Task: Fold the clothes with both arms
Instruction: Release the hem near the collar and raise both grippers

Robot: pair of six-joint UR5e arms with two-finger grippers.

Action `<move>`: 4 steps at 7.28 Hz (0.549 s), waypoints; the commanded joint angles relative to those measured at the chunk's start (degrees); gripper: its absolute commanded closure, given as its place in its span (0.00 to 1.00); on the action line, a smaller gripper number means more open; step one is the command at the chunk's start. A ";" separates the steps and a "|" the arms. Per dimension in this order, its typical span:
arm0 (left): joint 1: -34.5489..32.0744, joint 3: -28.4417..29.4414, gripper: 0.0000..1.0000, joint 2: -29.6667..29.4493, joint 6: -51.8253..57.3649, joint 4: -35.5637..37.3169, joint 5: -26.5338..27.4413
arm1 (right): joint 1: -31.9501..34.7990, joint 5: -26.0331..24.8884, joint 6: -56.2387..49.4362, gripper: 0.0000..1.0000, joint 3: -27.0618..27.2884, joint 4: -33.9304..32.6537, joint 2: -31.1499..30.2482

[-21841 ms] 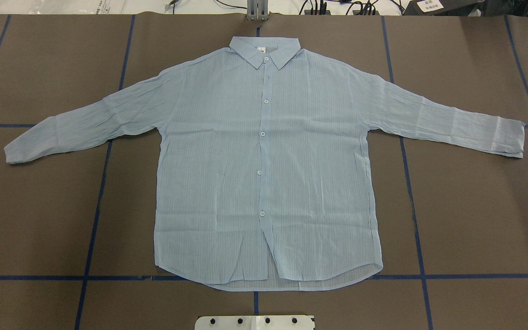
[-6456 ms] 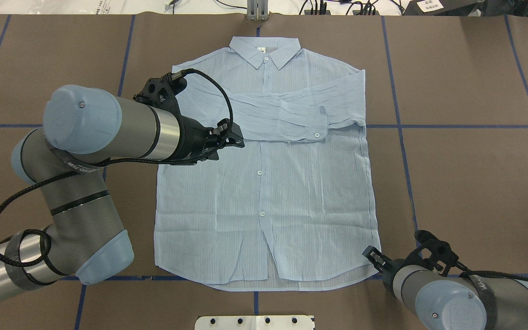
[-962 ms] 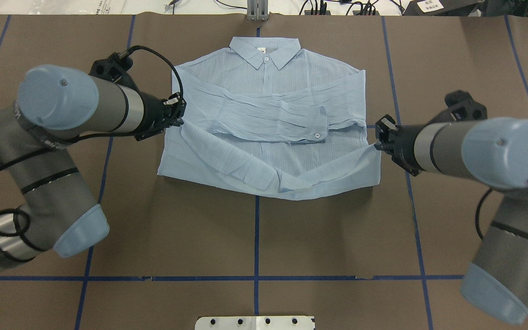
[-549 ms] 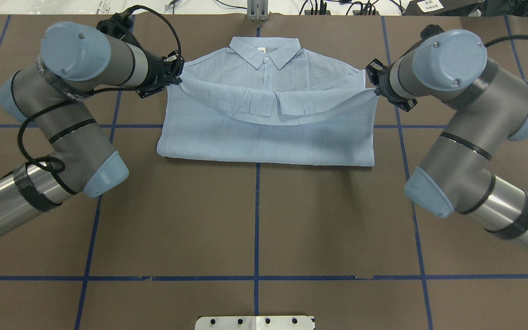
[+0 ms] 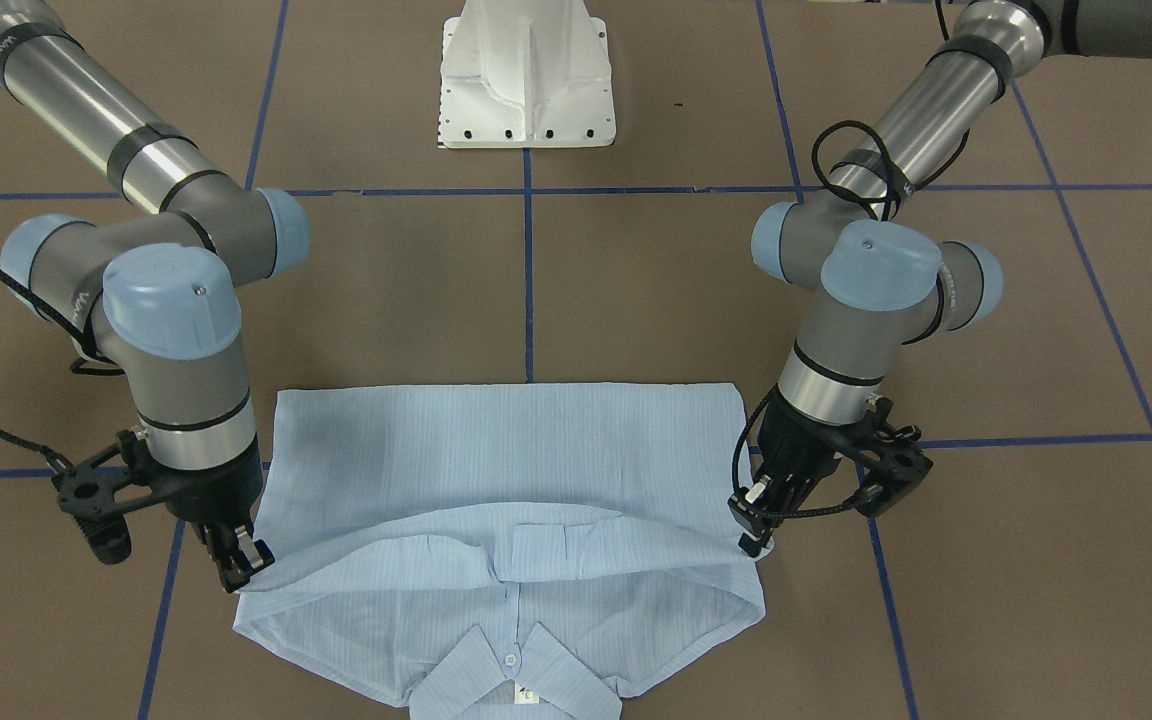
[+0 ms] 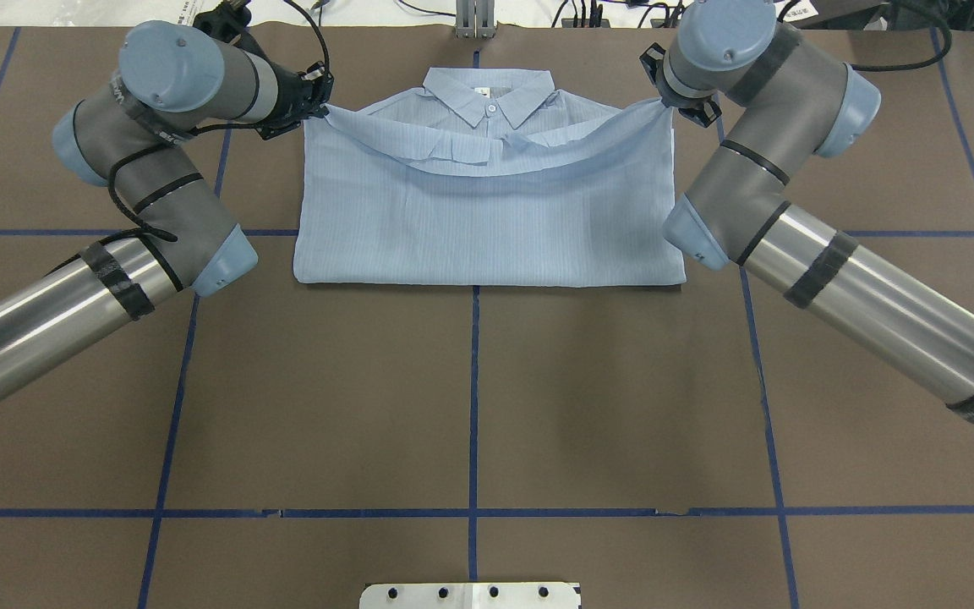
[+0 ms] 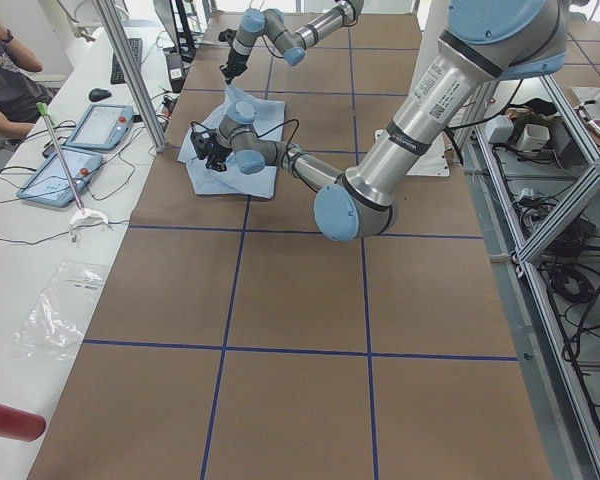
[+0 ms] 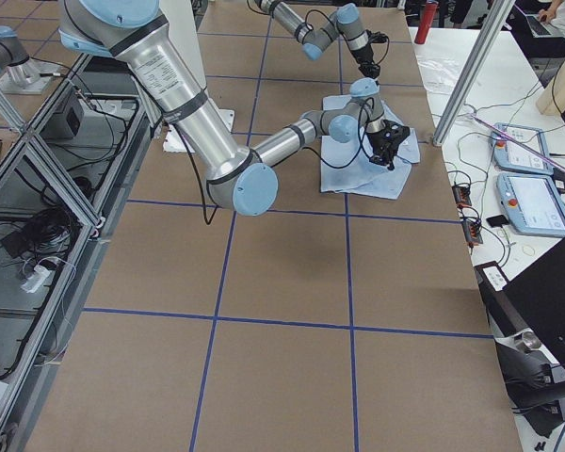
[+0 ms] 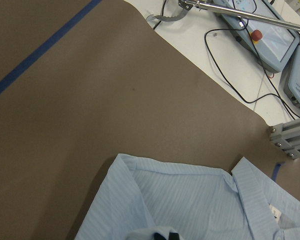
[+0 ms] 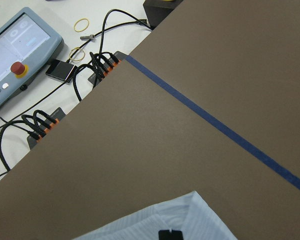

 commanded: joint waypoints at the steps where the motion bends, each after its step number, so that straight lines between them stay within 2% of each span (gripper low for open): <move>1: -0.02 8.11 1.00 -2.79 0.19 -5.32 0.14 | -0.55 -1.59 -0.19 1.00 -10.15 1.78 4.30; 2: 0.07 10.06 1.00 -3.67 0.28 -6.21 0.14 | -1.25 -1.68 -0.19 1.00 -11.91 4.57 4.04; 4: 0.24 13.32 1.00 -4.38 0.28 -8.58 0.14 | -1.88 -1.85 -0.19 1.00 -12.02 4.68 4.04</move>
